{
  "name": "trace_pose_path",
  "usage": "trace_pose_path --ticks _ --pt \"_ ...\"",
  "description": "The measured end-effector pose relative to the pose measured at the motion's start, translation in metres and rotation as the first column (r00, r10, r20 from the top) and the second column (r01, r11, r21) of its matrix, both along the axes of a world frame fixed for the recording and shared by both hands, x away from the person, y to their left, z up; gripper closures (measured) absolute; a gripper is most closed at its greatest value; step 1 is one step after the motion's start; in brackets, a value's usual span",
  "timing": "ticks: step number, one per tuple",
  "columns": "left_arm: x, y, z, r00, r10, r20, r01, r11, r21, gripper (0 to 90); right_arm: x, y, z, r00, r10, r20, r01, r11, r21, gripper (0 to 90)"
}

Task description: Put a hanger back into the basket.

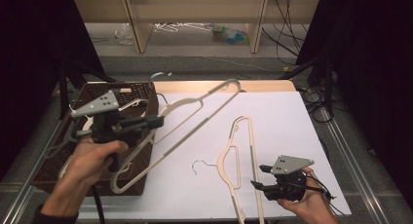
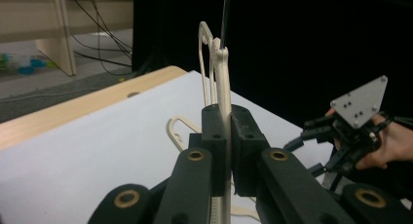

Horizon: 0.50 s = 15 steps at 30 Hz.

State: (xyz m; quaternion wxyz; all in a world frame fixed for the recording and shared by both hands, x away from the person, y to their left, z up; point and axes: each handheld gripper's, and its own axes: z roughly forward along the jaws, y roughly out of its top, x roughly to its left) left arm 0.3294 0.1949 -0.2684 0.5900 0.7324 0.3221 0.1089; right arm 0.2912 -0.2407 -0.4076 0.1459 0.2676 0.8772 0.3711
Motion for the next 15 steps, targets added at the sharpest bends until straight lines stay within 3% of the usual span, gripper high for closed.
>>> trace_pose_path --ticks 2,5,11,15 --pt "0.001 0.012 0.009 0.9998 0.020 0.010 -0.020 0.9997 0.014 85.8 0.000 0.000 -0.001 1.0000 0.004 -0.005 -0.004 1.0000 -0.002 44.4" --pt "0.004 0.033 0.016 0.9959 0.087 0.024 -0.088 0.9956 0.032 85.8 0.000 0.000 -0.001 1.0000 0.003 -0.002 -0.003 1.0000 0.000 44.4" --pt "0.020 0.088 0.009 0.9732 0.228 0.028 -0.230 0.9692 0.088 85.8 -0.001 0.001 -0.002 0.9999 0.000 -0.012 0.000 1.0000 -0.001 44.4" --pt "0.031 0.119 -0.004 0.9565 0.291 0.012 -0.291 0.9522 0.092 85.8 0.000 0.002 -0.003 0.9998 0.005 -0.018 -0.005 1.0000 -0.005 44.4"
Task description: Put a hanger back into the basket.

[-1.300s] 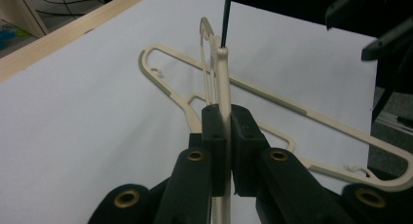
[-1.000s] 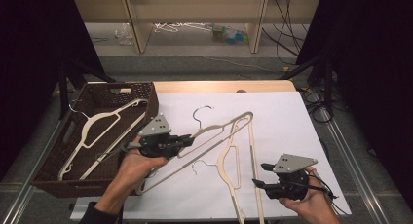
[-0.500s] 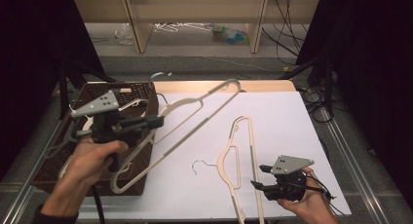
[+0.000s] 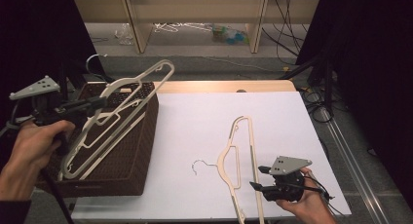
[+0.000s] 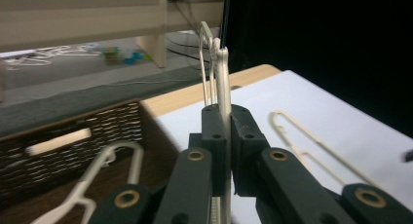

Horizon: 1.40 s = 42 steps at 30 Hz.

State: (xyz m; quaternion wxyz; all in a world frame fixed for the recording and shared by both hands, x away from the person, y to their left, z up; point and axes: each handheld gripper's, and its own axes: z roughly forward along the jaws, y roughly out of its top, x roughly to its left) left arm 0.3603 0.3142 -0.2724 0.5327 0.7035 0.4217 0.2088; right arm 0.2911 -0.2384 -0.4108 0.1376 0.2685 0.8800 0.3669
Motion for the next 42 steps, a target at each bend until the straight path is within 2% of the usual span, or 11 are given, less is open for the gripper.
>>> trace_pose_path --ticks 7,11,14,17,22,24,27,32,36,39,42 --pt "0.012 0.044 -0.028 0.9981 0.056 -0.025 -0.055 0.9983 0.017 85.8 0.001 -0.001 -0.001 1.0000 -0.001 -0.003 0.001 1.0000 -0.002 44.4" --pt "0.016 0.061 -0.045 0.9959 0.084 -0.033 -0.085 0.9964 -0.008 85.8 0.001 -0.001 -0.002 1.0000 0.002 -0.006 -0.002 1.0000 -0.004 44.2" --pt "0.020 0.067 -0.053 0.9958 0.078 -0.047 -0.079 0.9969 -0.008 85.8 0.001 0.000 -0.003 1.0000 -0.001 -0.007 0.001 1.0000 -0.003 42.8" --pt "0.025 0.069 -0.062 0.9938 0.077 -0.080 -0.074 0.9966 0.037 85.8 0.001 0.000 -0.003 0.9999 -0.012 -0.006 0.012 0.9999 0.004 38.9" --pt "0.024 0.081 -0.075 0.9917 0.063 -0.112 -0.063 0.9980 0.005 85.8 0.003 0.000 -0.005 0.9991 -0.040 -0.014 0.040 0.9991 0.013 32.4" --pt "0.025 0.081 -0.079 0.9921 0.045 -0.117 -0.049 0.9984 -0.028 85.8 0.003 0.000 -0.005 0.9992 -0.039 -0.012 0.039 0.9991 0.013 32.4" --pt "0.027 0.075 -0.083 0.9911 0.017 -0.132 -0.017 0.9998 -0.003 85.8 0.003 0.000 -0.005 0.9991 -0.039 -0.016 0.039 0.9991 0.014 31.8" --pt "0.040 0.064 -0.100 0.9803 0.037 -0.194 -0.029 0.9986 0.044 85.7 0.003 0.000 -0.006 0.9989 -0.045 -0.015 0.045 0.9989 0.015 29.6" --pt "0.049 0.058 -0.116 0.9634 0.073 -0.258 -0.043 0.9920 0.118 85.0 0.004 0.000 -0.006 0.9992 -0.039 -0.011 0.040 0.9991 0.014 29.4" --pt "0.052 0.063 -0.123 0.9489 0.102 -0.299 -0.047 0.9816 0.185 83.7 0.003 0.000 -0.007 0.9984 -0.050 -0.026 0.051 0.9986 0.014 29.5" --pt "0.053 0.072 -0.130 0.9385 0.157 -0.307 -0.106 0.9784 0.178 81.9 0.003 0.001 -0.008 0.9985 -0.049 -0.025 0.050 0.9987 0.011 29.4"
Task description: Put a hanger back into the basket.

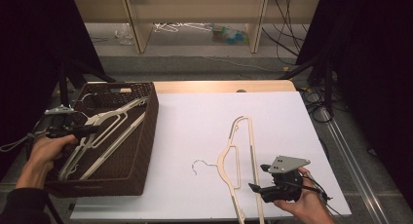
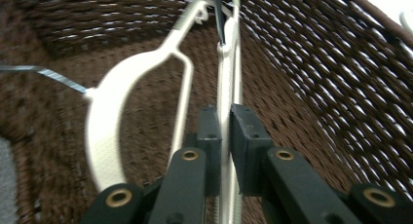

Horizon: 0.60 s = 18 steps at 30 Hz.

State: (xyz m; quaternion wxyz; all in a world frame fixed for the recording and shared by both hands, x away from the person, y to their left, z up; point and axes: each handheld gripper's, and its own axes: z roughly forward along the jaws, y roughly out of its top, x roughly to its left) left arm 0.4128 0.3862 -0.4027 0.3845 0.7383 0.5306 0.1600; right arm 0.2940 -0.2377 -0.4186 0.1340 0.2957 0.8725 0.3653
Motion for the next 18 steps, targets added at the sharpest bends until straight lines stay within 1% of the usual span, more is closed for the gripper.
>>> trace_pose_path --ticks 1,2,4,5,6,7,8,9,10,12,13,14,16,17,18 --pt "0.000 0.001 -0.002 0.9996 0.028 0.002 -0.028 0.9996 0.000 81.3 0.000 0.000 0.000 1.0000 -0.001 -0.004 0.001 1.0000 0.001 29.5" --pt "0.000 0.002 -0.003 0.9996 0.030 0.002 -0.030 0.9995 0.007 80.7 0.000 0.001 0.000 1.0000 0.001 -0.004 -0.001 1.0000 0.000 29.5" --pt "0.000 0.003 -0.004 0.9987 0.050 0.001 -0.050 0.9985 0.022 79.8 0.000 0.001 0.000 1.0000 0.003 -0.006 -0.003 1.0000 -0.003 29.5" --pt "0.000 0.003 -0.005 0.9972 0.075 0.002 -0.075 0.9962 0.044 77.8 0.000 0.001 0.000 1.0000 0.002 -0.007 -0.002 1.0000 -0.002 29.5" --pt "0.000 0.004 -0.004 0.9959 0.090 0.002 -0.090 0.9937 0.066 73.4 0.000 0.001 0.000 1.0000 0.002 -0.009 -0.002 1.0000 -0.001 29.5" --pt "-0.001 0.007 -0.002 0.9967 0.080 -0.015 -0.078 0.9881 0.133 71.1 0.000 0.001 0.000 1.0000 0.001 -0.010 -0.001 1.0000 -0.001 29.5" --pt "-0.001 0.007 -0.002 0.9946 0.103 -0.006 -0.101 0.9853 0.138 68.1 0.000 0.001 -0.001 1.0000 0.000 -0.009 0.000 1.0000 -0.002 29.5" --pt "-0.002 0.006 -0.001 0.9911 0.133 0.002 -0.132 0.9813 0.140 63.1 0.000 0.001 -0.001 0.9999 0.000 -0.015 0.000 1.0000 0.000 29.5" --pt "-0.003 0.006 0.000 0.9882 0.152 0.015 -0.153 0.9789 0.135 60.1 0.000 0.001 -0.001 0.9999 -0.001 -0.010 0.001 1.0000 0.000 29.5" --pt "-0.008 0.001 0.006 0.9858 0.164 0.038 -0.167 0.9766 0.135 54.9 0.000 0.001 -0.002 1.0000 -0.003 -0.005 0.003 1.0000 0.000 29.4" --pt "-0.009 -0.001 0.007 0.9853 0.165 0.045 -0.169 0.9770 0.130 50.3 0.000 0.001 -0.002 1.0000 -0.002 -0.004 0.002 1.0000 0.002 29.4" --pt "-0.011 -0.004 0.009 0.9859 0.160 0.050 -0.165 0.9780 0.128 47.8 0.001 0.001 -0.002 1.0000 -0.003 -0.003 0.003 1.0000 0.001 29.4" --pt "-0.015 -0.017 0.014 0.9870 0.139 0.080 -0.146 0.9854 0.089 44.2 0.000 0.002 -0.003 0.9999 -0.003 -0.012 0.003 1.0000 0.002 29.4" --pt "-0.020 -0.028 0.018 0.9867 0.123 0.106 -0.130 0.9896 0.061 43.0 0.000 0.002 -0.003 0.9999 -0.001 -0.017 0.001 1.0000 0.001 29.4" --pt "-0.022 -0.034 0.019 0.9878 0.106 0.114 -0.113 0.9921 0.056 40.9 0.000 0.002 -0.003 0.9999 -0.003 -0.014 0.003 1.0000 0.002 29.4"
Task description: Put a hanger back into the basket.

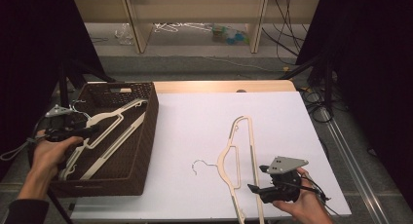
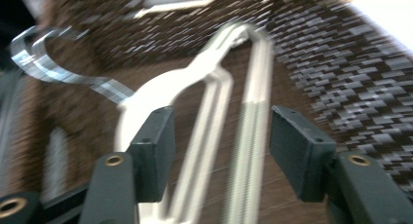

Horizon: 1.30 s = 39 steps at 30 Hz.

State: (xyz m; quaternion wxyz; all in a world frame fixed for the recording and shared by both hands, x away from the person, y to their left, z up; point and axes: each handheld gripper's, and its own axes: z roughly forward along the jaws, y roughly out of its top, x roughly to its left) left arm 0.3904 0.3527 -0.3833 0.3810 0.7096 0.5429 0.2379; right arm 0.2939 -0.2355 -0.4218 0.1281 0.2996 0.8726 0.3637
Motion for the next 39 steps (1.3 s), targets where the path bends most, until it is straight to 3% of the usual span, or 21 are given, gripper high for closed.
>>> trace_pose_path --ticks 1,5,8,12,17,21,22,23,24,25,26,29,30,32,35,36,39 --pt "-0.003 -0.006 0.002 0.9998 -0.018 -0.005 0.018 0.9998 -0.002 39.3 0.000 0.000 0.000 1.0000 0.002 -0.002 -0.002 1.0000 -0.001 29.2" --pt "-0.020 -0.041 0.010 0.9946 -0.095 0.040 0.097 0.9947 -0.036 35.1 0.000 0.000 -0.001 1.0000 0.005 0.003 -0.005 1.0000 -0.001 29.1" --pt "-0.035 -0.066 0.013 0.9858 -0.153 0.069 0.157 0.9859 -0.059 33.7 0.000 0.000 -0.002 1.0000 0.001 0.003 -0.001 1.0000 0.001 29.0" --pt "-0.051 -0.101 0.011 0.9688 -0.228 0.096 0.235 0.9701 -0.062 32.1 0.000 0.000 -0.003 1.0000 -0.003 -0.001 0.003 1.0000 0.006 28.1" --pt "-0.070 -0.141 0.006 0.9372 -0.329 0.116 0.334 0.9419 -0.032 29.2 0.001 0.000 -0.005 1.0000 -0.005 -0.004 0.005 0.9999 0.015 27.5" --pt "-0.086 -0.174 -0.005 0.9026 -0.416 0.110 0.420 0.9072 -0.018 26.4 0.002 -0.002 -0.008 0.9989 -0.039 -0.025 0.039 0.9991 0.014 25.9" --pt "-0.089 -0.179 -0.007 0.8977 -0.427 0.108 0.431 0.9024 -0.012 25.9 0.003 -0.002 -0.011 0.9988 -0.048 -0.004 0.048 0.9986 0.020 25.7" --pt "-0.093 -0.188 -0.012 0.8914 -0.441 0.104 0.445 0.8957 -0.010 25.0 0.003 -0.002 -0.010 0.9983 -0.054 -0.022 0.054 0.9983 0.018 25.7" --pt "-0.095 -0.192 -0.014 0.8901 -0.445 0.097 0.448 0.8942 -0.002 22.6 0.003 -0.004 -0.011 0.9971 -0.066 -0.037 0.067 0.9977 0.011 25.1" --pt "-0.096 -0.194 -0.017 0.8806 -0.464 0.098 0.466 0.8847 -0.001 21.9 0.004 -0.005 -0.012 0.9966 -0.073 -0.039 0.073 0.9973 0.009 24.8" --pt "-0.097 -0.198 -0.020 0.8752 -0.472 0.104 0.475 0.8802 0.003 22.2 0.004 -0.005 -0.014 0.9961 -0.084 -0.026 0.085 0.9963 0.017 24.8" --pt "-0.102 -0.205 -0.031 0.8737 -0.474 0.111 0.477 0.8787 -0.008 19.9 0.005 -0.007 -0.015 0.9930 -0.103 -0.058 0.104 0.9946 0.005 23.5" --pt "-0.103 -0.206 -0.033 0.8738 -0.474 0.108 0.477 0.8789 -0.003 19.2 0.006 -0.007 -0.018 0.9935 -0.108 -0.036 0.108 0.9940 0.015 23.2" --pt "-0.105 -0.207 -0.040 0.8699 -0.481 0.109 0.485 0.8744 -0.012 18.3 0.006 -0.008 -0.018 0.9936 -0.100 -0.051 0.101 0.9949 0.001 22.2" --pt "-0.107 -0.206 -0.046 0.8733 -0.473 0.116 0.478 0.8782 -0.016 17.4 0.007 -0.007 -0.022 0.9928 -0.109 -0.050 0.109 0.9940 0.006 21.5" --pt "-0.107 -0.206 -0.048 0.8751 -0.470 0.117 0.475 0.8797 -0.023 17.4 0.009 -0.009 -0.022 0.9947 -0.089 -0.051 0.088 0.9960 -0.012 21.5" --pt "-0.108 -0.206 -0.049 0.8731 -0.473 0.118 0.476 0.8794 0.004 17.4 0.008 -0.009 -0.023 0.9915 -0.116 -0.060 0.115 0.9932 -0.013 21.5"
